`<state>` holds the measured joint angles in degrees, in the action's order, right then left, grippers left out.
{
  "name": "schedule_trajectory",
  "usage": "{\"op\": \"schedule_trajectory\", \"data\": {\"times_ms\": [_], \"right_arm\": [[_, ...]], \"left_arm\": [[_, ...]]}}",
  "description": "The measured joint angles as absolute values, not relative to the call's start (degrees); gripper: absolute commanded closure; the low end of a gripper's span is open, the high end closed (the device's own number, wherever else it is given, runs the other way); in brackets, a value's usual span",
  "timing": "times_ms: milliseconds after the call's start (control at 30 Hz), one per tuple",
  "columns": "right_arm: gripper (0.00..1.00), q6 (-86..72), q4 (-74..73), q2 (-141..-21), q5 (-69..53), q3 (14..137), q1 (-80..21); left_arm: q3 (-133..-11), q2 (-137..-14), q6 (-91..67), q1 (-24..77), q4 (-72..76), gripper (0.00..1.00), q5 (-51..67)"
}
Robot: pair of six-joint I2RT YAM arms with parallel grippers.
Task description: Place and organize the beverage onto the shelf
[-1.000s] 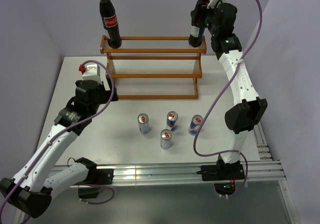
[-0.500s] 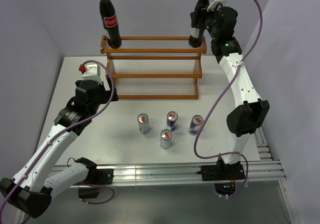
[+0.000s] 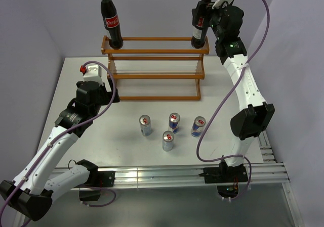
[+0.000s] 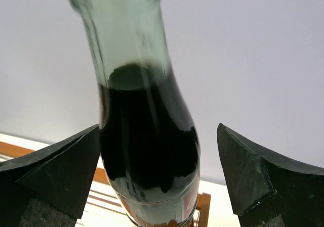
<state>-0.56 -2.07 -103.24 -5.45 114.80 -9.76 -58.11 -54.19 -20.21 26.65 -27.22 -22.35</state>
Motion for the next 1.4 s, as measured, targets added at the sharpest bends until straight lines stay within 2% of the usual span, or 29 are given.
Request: {"op": "schedule_trajectory", "data": {"times_ms": [333, 767, 933, 1200, 1400], "right_arm": [[0.0, -0.56, -1.21, -102.15, -4.8, 115.13, -9.74], [0.0, -1.32, -3.86, -90.3, -6.07, 110.08, -9.74], [0.0, -5.17, -10.02, -85.12, -6.92, 106.98, -9.72], [0.0, -13.89, -21.1, -66.43, -13.93, 85.36, -10.68], [0.0, -15.4, -31.44, -55.88, -6.5, 74.72, -18.65]], "left_arm": [[-58.11, -54.17, -20.21, 26.65, -27.24, 0.0, -22.35], [-58.11, -54.08, -20.21, 26.65, -27.29, 0.01, -23.44], [-58.11, -53.28, -20.23, 26.63, -27.29, 0.01, -24.36], [-58.08, -53.08, -20.47, 26.44, -27.24, 0.0, -26.0], [-58.08, -53.08, -20.8, 26.22, -27.24, 0.01, -27.42]]}}
